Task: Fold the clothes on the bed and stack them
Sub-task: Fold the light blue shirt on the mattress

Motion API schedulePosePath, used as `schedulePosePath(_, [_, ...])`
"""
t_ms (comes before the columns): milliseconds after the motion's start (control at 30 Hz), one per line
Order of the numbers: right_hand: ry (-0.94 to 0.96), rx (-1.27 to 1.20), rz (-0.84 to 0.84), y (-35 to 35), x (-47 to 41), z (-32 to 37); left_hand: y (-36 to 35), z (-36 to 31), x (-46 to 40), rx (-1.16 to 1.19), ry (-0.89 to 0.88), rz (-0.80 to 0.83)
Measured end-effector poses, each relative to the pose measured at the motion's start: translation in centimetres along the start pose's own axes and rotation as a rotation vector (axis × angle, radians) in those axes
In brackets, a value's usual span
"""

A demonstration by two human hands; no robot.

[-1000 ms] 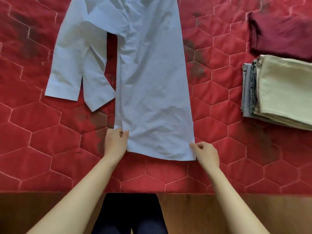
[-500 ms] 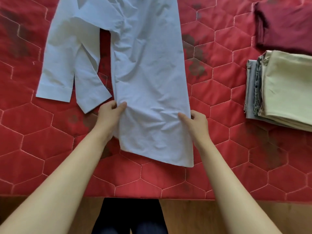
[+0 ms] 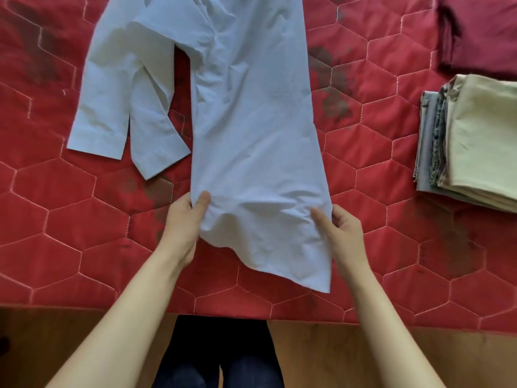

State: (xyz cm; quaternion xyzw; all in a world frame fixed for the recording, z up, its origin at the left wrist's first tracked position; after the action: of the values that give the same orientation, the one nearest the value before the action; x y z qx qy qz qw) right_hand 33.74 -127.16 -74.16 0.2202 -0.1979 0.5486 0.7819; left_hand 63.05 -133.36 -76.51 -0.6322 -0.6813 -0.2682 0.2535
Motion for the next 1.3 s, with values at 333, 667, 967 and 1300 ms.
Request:
schedulePosePath(333, [-0.133, 0.067, 0.003, 1.5, 4.4, -4.5, 2.2, 6.2, 3.4, 0.017, 0.175, 0.056])
schedulePosePath(667, [-0.181, 0.416, -0.168, 2.1, 4.8, -6.4, 4.0, 2.9, 5.3, -0.924, -0.148, -0.322])
schedulePosePath(967, [-0.211, 0.244, -0.042, -0.8, 4.8, -6.4, 5.1, 5.7, 5.0, -0.352, 0.039, -0.209])
schedulePosePath(1300, [-0.165, 0.470, -0.287, 0.3, 7.0, -5.2, 5.2, 2.9, 6.7, -0.860, -0.183, -0.385])
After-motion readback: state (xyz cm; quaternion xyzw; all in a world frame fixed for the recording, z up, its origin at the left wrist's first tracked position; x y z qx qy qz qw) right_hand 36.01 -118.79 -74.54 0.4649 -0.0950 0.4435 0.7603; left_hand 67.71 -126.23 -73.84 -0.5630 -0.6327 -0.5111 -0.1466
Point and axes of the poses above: each hand's wrist, its own x-axis away from the middle knuckle, its own y-axis out of the back of the hand, z = x × y, the point moved 8 cm from there along -x, towards the middle knuckle, and after that the axes turned 4 degrees about -x, right-handed, at the moved point
